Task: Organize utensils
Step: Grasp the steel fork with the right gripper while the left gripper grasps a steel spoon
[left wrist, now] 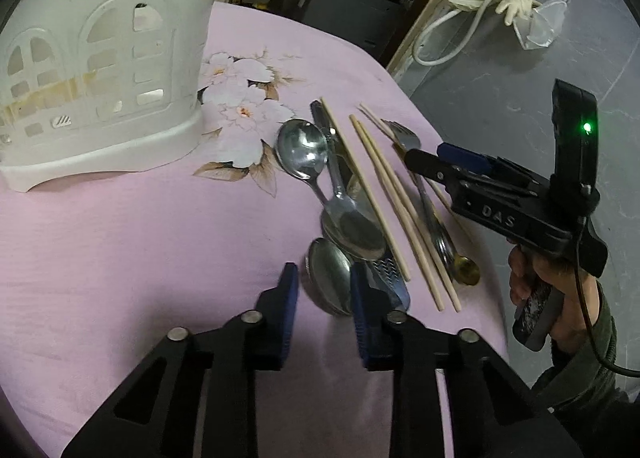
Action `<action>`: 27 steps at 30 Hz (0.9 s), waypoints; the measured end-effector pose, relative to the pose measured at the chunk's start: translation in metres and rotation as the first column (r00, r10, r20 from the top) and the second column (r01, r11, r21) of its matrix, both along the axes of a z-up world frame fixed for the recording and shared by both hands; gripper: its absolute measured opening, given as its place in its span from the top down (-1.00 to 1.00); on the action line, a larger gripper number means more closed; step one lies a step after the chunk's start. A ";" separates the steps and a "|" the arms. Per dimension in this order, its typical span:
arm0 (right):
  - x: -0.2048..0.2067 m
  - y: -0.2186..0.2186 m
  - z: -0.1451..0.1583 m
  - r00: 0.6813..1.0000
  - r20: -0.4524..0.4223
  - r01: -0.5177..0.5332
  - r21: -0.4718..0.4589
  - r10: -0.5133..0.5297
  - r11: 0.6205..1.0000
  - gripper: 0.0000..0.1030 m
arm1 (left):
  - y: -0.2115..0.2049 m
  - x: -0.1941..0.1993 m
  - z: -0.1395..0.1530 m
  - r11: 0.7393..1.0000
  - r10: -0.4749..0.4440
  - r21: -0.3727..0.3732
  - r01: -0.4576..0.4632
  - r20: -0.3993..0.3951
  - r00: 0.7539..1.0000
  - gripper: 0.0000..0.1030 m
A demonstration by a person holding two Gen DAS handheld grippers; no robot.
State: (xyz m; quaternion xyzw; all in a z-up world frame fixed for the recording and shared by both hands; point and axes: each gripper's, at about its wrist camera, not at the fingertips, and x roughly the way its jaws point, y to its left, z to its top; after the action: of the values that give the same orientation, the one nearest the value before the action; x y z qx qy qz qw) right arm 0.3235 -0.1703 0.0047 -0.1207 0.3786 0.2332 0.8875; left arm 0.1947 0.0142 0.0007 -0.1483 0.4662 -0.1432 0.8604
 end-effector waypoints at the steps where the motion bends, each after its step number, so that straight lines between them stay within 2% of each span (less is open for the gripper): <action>1: 0.004 0.003 -0.001 1.000 0.006 0.005 -0.017 -0.004 1.000 0.02 | -0.002 0.002 0.000 1.000 0.004 0.001 -0.004 0.000 1.000 0.74; 4: 0.012 0.009 -0.002 1.000 0.020 0.020 -0.056 -0.019 0.998 0.15 | 0.000 0.002 -0.002 1.000 0.016 0.000 -0.016 0.002 1.000 0.86; 6: 0.017 0.011 -0.005 0.999 0.016 0.032 -0.070 -0.031 0.997 0.27 | -0.002 0.002 -0.002 1.000 0.018 -0.007 -0.018 0.010 1.000 0.87; 10: 0.021 0.013 -0.010 0.999 -0.003 0.036 -0.066 -0.036 0.997 0.32 | 0.000 -0.001 -0.002 1.000 0.014 -0.012 -0.013 0.027 1.000 0.89; 15: 0.017 0.017 -0.008 1.000 0.002 0.017 -0.082 -0.017 0.997 0.49 | 0.000 -0.001 -0.001 1.000 0.024 -0.019 -0.023 0.033 0.999 0.91; 21: 0.014 0.012 -0.006 1.000 0.011 0.020 -0.046 -0.020 0.999 0.50 | 0.004 -0.009 0.012 0.997 0.076 -0.011 -0.075 0.110 0.991 0.95; 27: -0.014 0.006 0.011 0.993 0.120 -0.012 0.029 0.008 0.999 0.52 | 0.008 -0.020 0.026 0.989 0.131 0.032 -0.141 0.219 0.967 0.97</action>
State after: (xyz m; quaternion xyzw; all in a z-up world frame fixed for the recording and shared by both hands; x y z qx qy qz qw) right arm 0.3099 -0.1639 0.0157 -0.1231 0.3203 0.2357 0.9092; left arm 0.1745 0.0226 0.0270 -0.1429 0.3619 -0.0879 0.9170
